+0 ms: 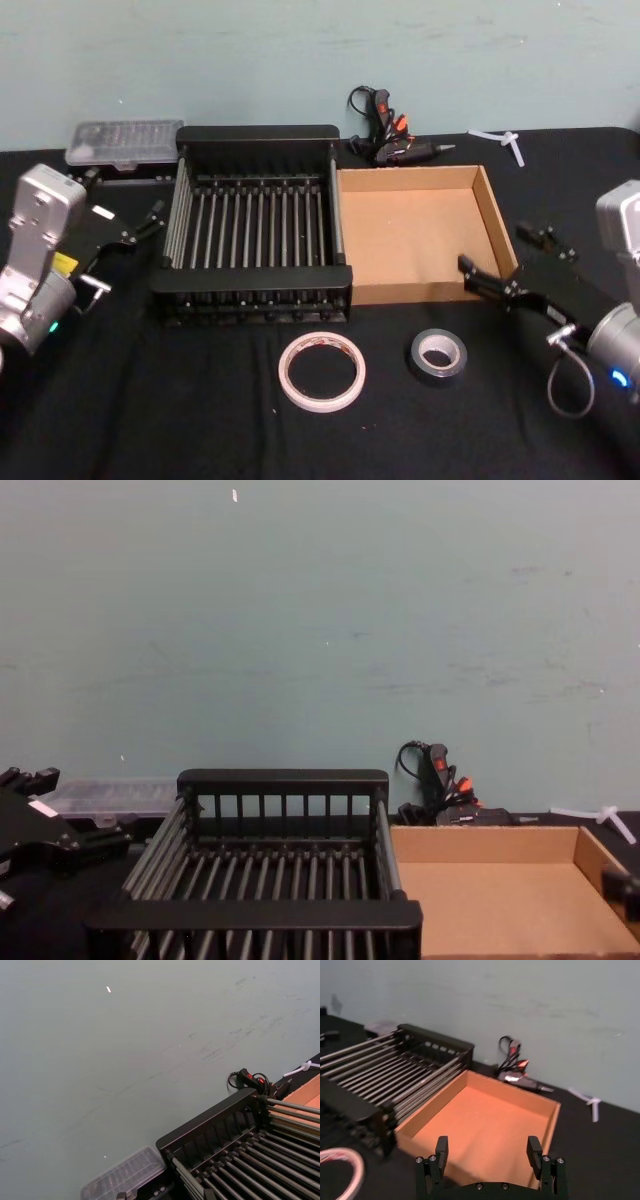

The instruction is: Pick up the white tape and place it into the black box , Pick up the silver tape and place it into the brown box.

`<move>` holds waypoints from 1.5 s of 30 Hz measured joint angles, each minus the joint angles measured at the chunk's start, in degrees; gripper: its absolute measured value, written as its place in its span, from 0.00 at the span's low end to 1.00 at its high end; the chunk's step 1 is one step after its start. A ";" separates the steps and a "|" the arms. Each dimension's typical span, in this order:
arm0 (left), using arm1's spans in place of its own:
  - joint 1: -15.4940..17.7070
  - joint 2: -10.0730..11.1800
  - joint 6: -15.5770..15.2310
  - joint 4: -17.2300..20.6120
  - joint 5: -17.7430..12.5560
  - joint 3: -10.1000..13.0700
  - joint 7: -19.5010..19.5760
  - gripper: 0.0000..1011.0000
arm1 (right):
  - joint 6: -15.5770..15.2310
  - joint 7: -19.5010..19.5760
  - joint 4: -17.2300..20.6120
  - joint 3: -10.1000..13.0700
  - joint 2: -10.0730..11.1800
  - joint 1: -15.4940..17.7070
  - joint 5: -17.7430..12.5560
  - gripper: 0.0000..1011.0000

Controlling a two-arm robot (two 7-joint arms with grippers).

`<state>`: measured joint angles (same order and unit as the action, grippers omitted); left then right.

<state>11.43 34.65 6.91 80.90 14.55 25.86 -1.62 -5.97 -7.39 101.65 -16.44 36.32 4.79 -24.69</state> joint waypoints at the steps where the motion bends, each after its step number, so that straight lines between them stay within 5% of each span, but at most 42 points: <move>1: 0.00 0.00 0.00 0.00 0.00 0.00 0.00 0.99 | -0.25 -0.16 0.23 0.00 0.02 0.35 -0.02 0.99; 17: 0.00 0.00 0.00 0.00 0.00 0.00 0.00 0.99 | -5.05 -3.00 1.99 -0.61 -0.48 4.65 0.81 0.99; 26: 0.00 0.00 0.00 0.00 0.00 0.00 0.00 0.99 | -9.02 -3.57 1.50 -0.78 -1.20 4.50 2.22 0.99; 45: 0.00 0.00 0.00 0.00 0.00 0.00 0.00 0.99 | -11.51 -5.36 -0.82 -0.31 -3.81 3.27 4.73 0.99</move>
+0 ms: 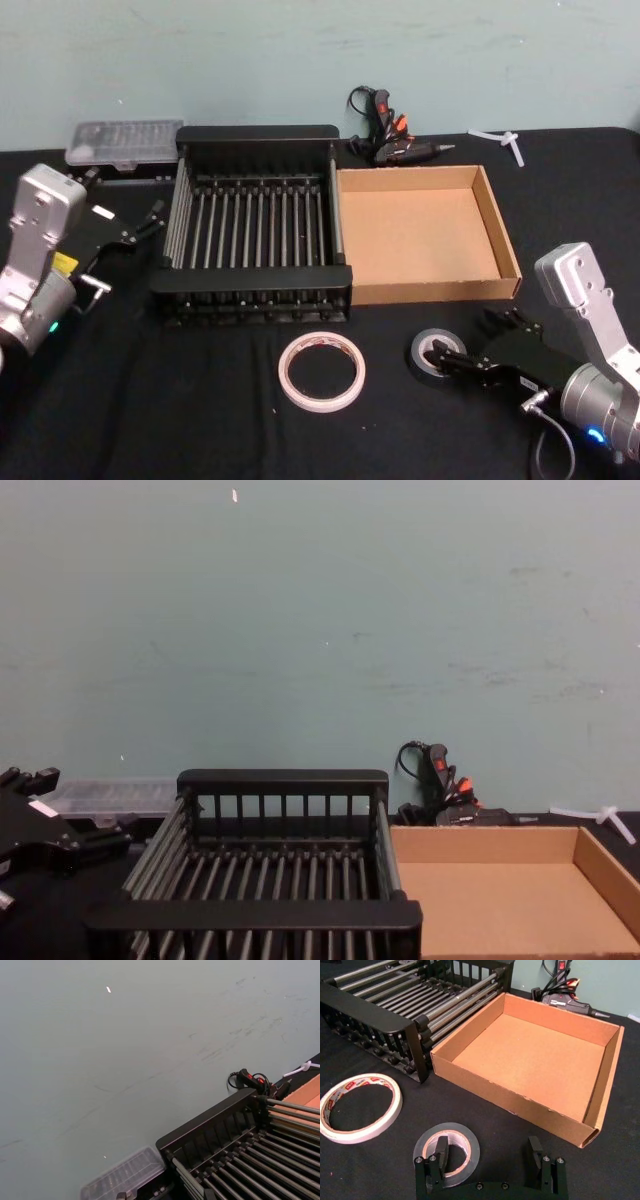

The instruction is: Pick up the white tape and place it into the black box , Pick up the silver tape and place it into the brown box.

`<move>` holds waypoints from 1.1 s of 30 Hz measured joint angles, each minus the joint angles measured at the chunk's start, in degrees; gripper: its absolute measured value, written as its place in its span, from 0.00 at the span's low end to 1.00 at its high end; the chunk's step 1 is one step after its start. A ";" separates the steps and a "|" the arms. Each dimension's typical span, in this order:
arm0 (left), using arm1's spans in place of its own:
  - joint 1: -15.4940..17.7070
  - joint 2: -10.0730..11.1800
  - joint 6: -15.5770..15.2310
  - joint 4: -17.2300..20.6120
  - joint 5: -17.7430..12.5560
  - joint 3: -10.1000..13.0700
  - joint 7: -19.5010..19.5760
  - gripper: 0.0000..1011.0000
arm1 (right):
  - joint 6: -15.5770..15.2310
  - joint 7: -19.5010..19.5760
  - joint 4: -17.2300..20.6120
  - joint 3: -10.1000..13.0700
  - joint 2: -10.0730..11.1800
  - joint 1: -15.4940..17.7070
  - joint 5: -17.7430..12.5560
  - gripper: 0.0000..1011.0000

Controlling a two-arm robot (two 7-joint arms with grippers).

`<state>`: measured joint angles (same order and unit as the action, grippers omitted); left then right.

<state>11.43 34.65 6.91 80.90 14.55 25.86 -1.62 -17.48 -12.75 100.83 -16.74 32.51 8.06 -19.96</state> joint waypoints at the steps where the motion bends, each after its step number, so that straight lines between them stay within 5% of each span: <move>1: 0.00 0.00 0.00 0.00 0.00 0.00 0.00 0.99 | -0.09 -0.09 -0.12 0.01 -0.11 -0.06 0.11 0.99; 23: 0.00 0.00 0.00 0.00 0.00 0.00 0.00 0.99 | -0.73 -1.22 -1.24 0.64 -1.38 -0.48 1.17 0.99; 33: 0.00 0.00 0.00 0.00 0.00 0.00 0.00 0.99 | -0.68 -1.13 -1.19 0.58 -1.32 -0.44 1.05 0.76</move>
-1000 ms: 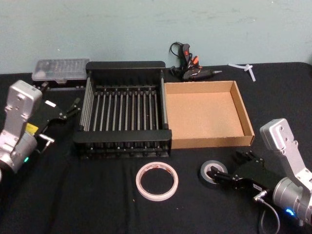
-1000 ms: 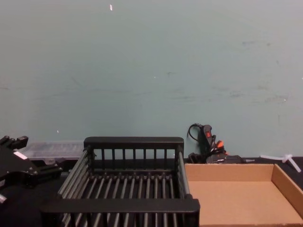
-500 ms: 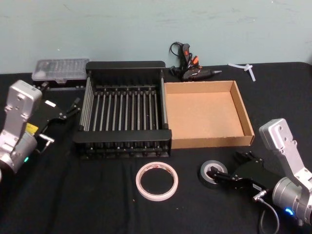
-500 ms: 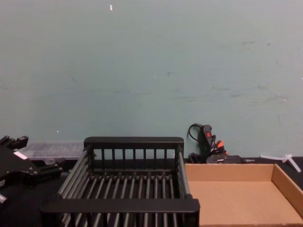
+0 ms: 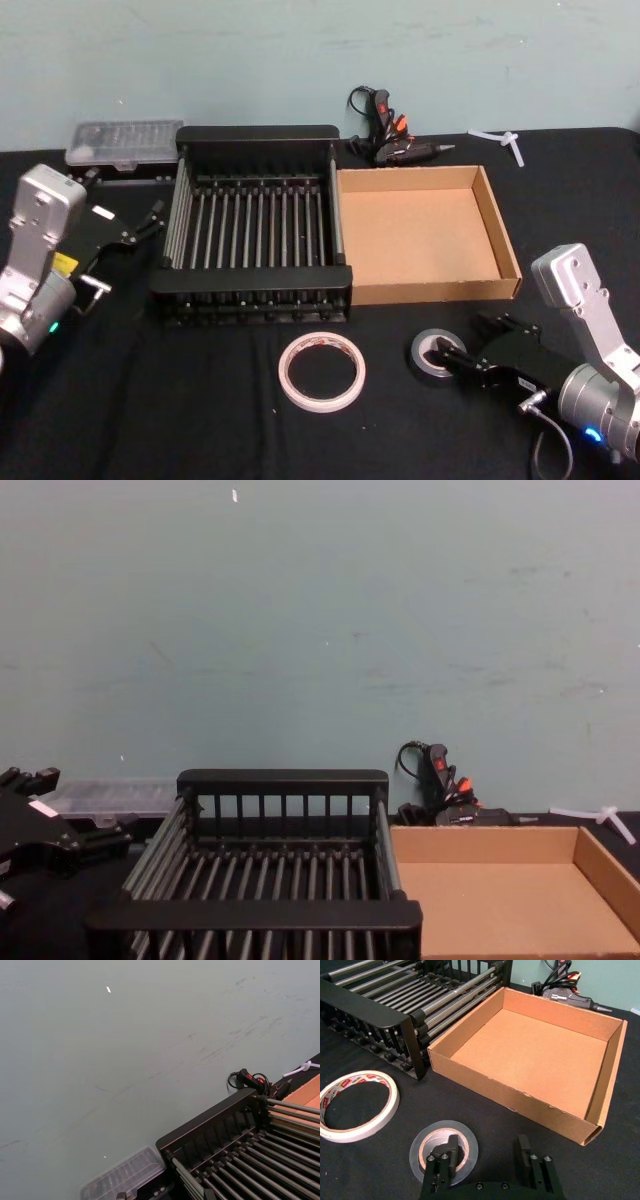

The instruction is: Pick up the white tape and place it into the black box , Pick up the silver tape and place it into the brown box.

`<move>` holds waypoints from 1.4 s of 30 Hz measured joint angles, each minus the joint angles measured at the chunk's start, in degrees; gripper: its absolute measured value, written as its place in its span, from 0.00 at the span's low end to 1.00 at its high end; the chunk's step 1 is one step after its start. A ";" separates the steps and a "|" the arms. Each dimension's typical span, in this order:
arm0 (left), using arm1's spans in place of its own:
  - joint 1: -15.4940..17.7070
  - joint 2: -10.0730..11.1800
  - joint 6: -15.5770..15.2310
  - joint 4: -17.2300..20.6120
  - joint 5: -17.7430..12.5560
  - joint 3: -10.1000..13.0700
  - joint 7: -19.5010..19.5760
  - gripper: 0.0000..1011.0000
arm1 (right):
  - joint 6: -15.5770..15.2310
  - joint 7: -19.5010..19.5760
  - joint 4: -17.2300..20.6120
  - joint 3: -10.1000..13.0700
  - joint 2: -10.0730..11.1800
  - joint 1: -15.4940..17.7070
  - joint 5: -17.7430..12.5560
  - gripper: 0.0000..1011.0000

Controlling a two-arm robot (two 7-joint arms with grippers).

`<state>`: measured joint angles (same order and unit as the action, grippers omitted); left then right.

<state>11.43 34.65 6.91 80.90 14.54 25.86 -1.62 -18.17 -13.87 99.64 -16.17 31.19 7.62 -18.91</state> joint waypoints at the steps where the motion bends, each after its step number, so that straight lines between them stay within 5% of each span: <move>1: 0.00 0.00 0.00 0.00 0.00 0.00 0.00 0.99 | 0.00 0.01 0.00 0.00 0.00 0.00 -0.01 0.75; 20: 0.00 0.00 0.00 0.00 0.00 0.00 0.00 0.99 | 0.07 0.08 0.07 -0.02 0.06 0.02 -0.11 0.15; 42: 0.00 0.00 0.00 0.00 0.00 0.00 0.00 0.99 | 1.03 -2.85 1.32 2.15 -0.54 0.77 -0.36 0.14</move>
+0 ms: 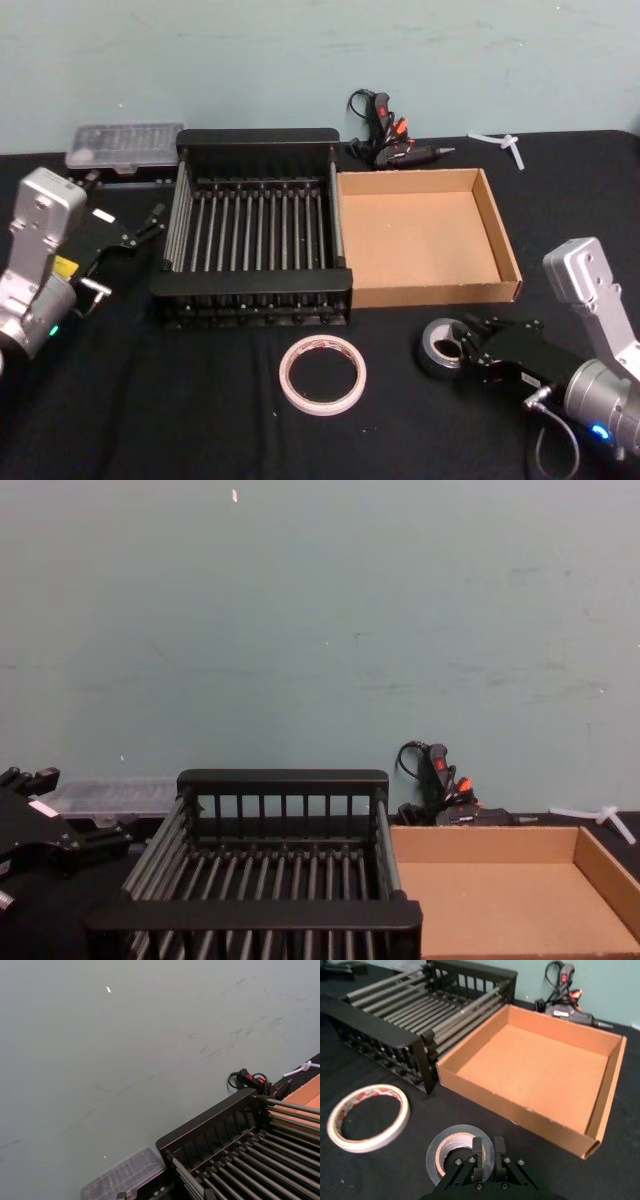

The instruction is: Pick up the white tape and place it into the black box , Pick up the silver tape and place it into the brown box.

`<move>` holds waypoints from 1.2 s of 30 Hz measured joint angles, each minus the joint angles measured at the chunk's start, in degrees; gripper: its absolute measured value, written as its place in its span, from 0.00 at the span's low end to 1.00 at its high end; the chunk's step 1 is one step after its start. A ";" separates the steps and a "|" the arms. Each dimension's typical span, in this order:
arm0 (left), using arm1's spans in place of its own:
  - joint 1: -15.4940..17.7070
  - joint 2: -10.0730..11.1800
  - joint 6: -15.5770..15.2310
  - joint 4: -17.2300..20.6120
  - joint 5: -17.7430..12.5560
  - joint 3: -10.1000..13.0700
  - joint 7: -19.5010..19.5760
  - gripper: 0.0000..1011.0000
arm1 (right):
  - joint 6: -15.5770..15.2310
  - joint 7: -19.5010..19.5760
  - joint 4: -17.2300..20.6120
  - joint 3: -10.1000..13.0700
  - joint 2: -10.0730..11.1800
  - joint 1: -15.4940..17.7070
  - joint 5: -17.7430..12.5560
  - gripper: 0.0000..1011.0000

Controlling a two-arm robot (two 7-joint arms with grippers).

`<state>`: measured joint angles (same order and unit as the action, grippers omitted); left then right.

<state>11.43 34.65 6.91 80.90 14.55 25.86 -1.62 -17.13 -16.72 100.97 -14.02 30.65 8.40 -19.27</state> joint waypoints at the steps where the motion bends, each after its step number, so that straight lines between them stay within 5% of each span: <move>1: 0.00 0.00 0.00 0.00 0.00 0.00 0.00 0.99 | 0.29 -0.53 0.31 0.18 0.12 0.01 -0.13 0.14; 19: 0.00 0.00 0.00 0.00 0.00 0.00 0.00 0.99 | 4.36 -2.41 0.96 1.45 -0.35 -3.60 -1.00 0.14; 36: 0.00 0.00 0.00 0.00 0.00 0.00 0.00 0.99 | 3.80 -0.50 -7.16 -0.52 -5.05 -15.58 1.70 0.14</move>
<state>11.43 34.65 6.91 80.90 14.55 25.86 -1.62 -13.34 -17.22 93.81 -14.54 25.59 -7.18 -17.58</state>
